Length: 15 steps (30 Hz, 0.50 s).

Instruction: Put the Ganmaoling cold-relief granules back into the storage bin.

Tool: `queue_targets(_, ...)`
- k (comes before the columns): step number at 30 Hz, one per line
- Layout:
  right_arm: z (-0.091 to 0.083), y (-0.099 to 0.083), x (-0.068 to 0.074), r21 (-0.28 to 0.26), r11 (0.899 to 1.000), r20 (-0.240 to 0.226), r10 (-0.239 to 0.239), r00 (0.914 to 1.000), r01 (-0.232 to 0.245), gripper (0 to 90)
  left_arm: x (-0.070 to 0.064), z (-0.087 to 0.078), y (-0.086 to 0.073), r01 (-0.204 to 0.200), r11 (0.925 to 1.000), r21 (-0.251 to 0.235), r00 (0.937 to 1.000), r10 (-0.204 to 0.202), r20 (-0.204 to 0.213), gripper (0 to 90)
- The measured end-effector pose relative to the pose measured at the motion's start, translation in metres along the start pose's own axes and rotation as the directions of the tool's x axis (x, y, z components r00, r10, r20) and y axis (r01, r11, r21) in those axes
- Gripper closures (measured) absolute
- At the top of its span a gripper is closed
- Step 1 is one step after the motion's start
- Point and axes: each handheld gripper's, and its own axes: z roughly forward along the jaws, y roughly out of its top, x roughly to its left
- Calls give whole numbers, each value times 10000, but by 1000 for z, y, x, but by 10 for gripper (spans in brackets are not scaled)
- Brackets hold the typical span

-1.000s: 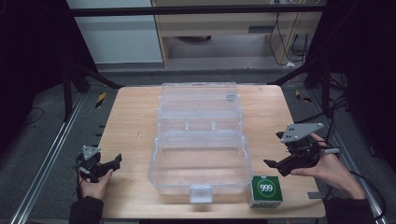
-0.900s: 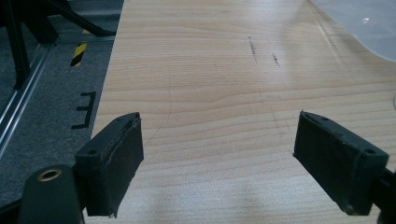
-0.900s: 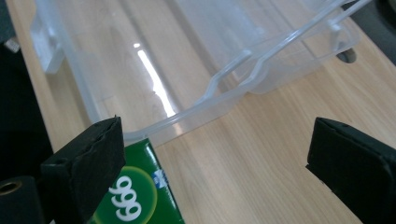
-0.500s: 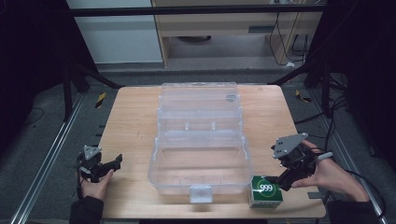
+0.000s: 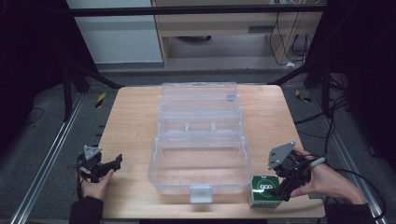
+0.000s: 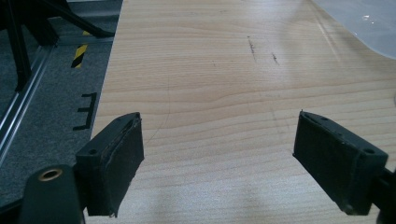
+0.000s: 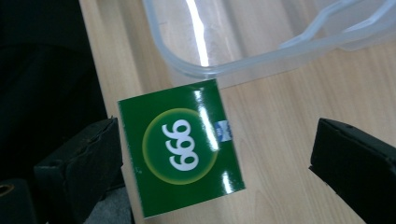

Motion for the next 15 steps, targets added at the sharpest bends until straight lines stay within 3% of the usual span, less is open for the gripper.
queue_targets(15,28,-7,6,495,9972,-325,-540,9980,555,21,0,0,0,-14,10000,-3,10000,14,2,151)
